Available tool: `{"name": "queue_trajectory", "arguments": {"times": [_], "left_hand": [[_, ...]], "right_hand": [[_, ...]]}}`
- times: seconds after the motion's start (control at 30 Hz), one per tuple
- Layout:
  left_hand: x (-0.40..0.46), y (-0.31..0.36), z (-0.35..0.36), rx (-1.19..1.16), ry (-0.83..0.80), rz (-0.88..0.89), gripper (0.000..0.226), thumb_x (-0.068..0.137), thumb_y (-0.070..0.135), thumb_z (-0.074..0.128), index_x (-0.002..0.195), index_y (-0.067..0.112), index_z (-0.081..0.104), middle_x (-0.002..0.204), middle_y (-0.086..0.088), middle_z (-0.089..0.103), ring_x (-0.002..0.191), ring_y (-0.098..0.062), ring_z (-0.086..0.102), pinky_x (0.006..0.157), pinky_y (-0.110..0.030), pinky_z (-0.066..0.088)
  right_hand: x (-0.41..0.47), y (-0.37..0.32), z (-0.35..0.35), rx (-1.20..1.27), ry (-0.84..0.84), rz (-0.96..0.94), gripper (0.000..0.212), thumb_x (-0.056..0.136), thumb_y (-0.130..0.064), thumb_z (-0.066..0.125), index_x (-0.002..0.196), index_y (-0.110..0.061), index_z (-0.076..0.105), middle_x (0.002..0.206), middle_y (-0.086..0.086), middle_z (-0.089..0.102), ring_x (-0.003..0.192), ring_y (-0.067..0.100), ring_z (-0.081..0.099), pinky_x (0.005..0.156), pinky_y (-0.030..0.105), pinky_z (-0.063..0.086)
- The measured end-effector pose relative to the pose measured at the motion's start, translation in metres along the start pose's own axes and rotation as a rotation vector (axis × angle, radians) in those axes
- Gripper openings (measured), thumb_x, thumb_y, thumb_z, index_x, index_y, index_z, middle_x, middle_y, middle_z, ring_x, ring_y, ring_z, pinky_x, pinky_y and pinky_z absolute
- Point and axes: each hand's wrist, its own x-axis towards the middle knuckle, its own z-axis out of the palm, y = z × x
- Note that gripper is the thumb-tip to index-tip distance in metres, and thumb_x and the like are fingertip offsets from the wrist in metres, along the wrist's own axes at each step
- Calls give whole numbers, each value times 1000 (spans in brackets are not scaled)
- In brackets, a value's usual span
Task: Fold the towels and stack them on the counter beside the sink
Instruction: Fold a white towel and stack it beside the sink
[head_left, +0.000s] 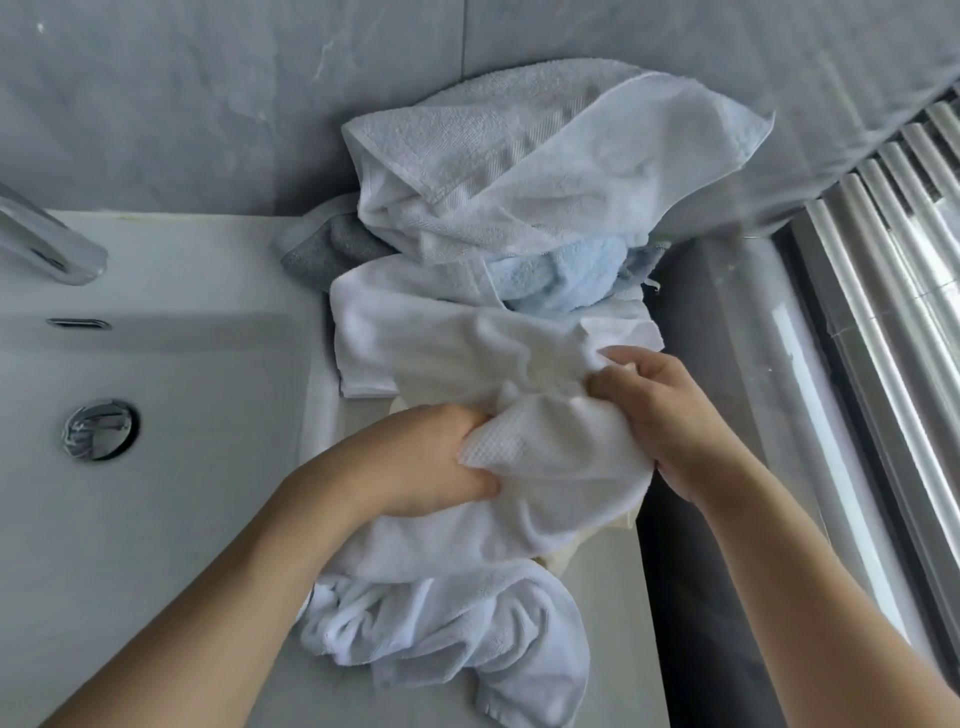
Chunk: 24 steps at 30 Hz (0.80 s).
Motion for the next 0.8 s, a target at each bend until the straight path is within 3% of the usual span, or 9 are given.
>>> {"name": "queue_trajectory", "arguments": {"times": [0.1, 0.2, 0.27, 0.33, 0.43, 0.53, 0.63, 0.7, 0.8], "left_hand": [[-3, -9, 5, 349, 612, 228, 23, 74, 39, 68, 91, 24, 65, 116, 5, 57, 106, -28, 55, 86, -36, 47], [13, -18, -4, 531, 1005, 259, 55, 72, 34, 79, 112, 2, 59, 136, -26, 45, 126, -44, 42, 103, -57, 37], [26, -18, -13, 581, 887, 186, 78, 71, 32, 82, 134, 1, 49, 134, -22, 50, 127, -42, 46, 106, -58, 34], [35, -13, -17, 617, 825, 153, 61, 75, 23, 76, 130, 9, 54, 110, -8, 64, 106, -35, 57, 100, -47, 38], [28, -9, -14, 393, 808, 212, 21, 74, 21, 66, 91, 10, 62, 90, -4, 62, 85, -29, 57, 77, -36, 42], [-1, -9, 0, -49, 701, 244, 22, 68, 25, 64, 86, 17, 55, 119, 1, 44, 101, -13, 51, 83, -14, 41], [-36, -10, 12, -299, 614, 108, 28, 68, 30, 62, 93, 18, 58, 97, 5, 64, 86, -13, 61, 72, -21, 50], [-51, -11, 16, -336, 506, 51, 32, 66, 31, 61, 96, 19, 60, 82, 3, 68, 79, -17, 65, 71, -37, 54], [-58, -14, 35, -28, 518, -16, 39, 63, 35, 56, 102, 34, 54, 75, 17, 63, 63, 0, 56, 54, -22, 44]], "right_hand": [[0, 14, 0, -221, 250, -160, 23, 70, -20, 50, 51, -8, 43, 79, -10, 52, 68, 6, 48, 62, 25, 36], [-6, 20, 2, -524, 515, -486, 21, 79, -11, 48, 59, -7, 42, 142, 0, 42, 131, 12, 41, 102, 24, 35], [-5, 18, 5, -649, 468, -585, 15, 79, -8, 48, 66, -14, 44, 152, 13, 35, 143, 30, 28, 114, 43, 26], [-1, 14, 11, -705, 383, -537, 10, 78, -13, 44, 69, -13, 48, 129, 6, 59, 131, 26, 45, 111, 47, 26], [-9, 12, 18, -347, 286, -399, 22, 84, -14, 38, 62, -15, 35, 58, -12, 39, 57, 9, 38, 57, 28, 36], [-21, 11, 13, -122, 218, -225, 24, 87, -1, 37, 64, -10, 36, 57, -6, 31, 46, 6, 31, 41, 18, 26], [-33, 25, 16, -43, 133, -14, 32, 96, 1, 38, 67, -13, 43, 62, 3, 37, 56, 14, 43, 46, 19, 34], [-42, 32, 23, 64, 32, 187, 28, 99, -5, 42, 74, -9, 55, 56, 2, 49, 55, 24, 50, 49, 25, 38], [-39, 41, 39, -85, -28, 353, 21, 100, -5, 44, 106, 0, 63, 98, -6, 57, 84, 15, 63, 66, 23, 46]]}}
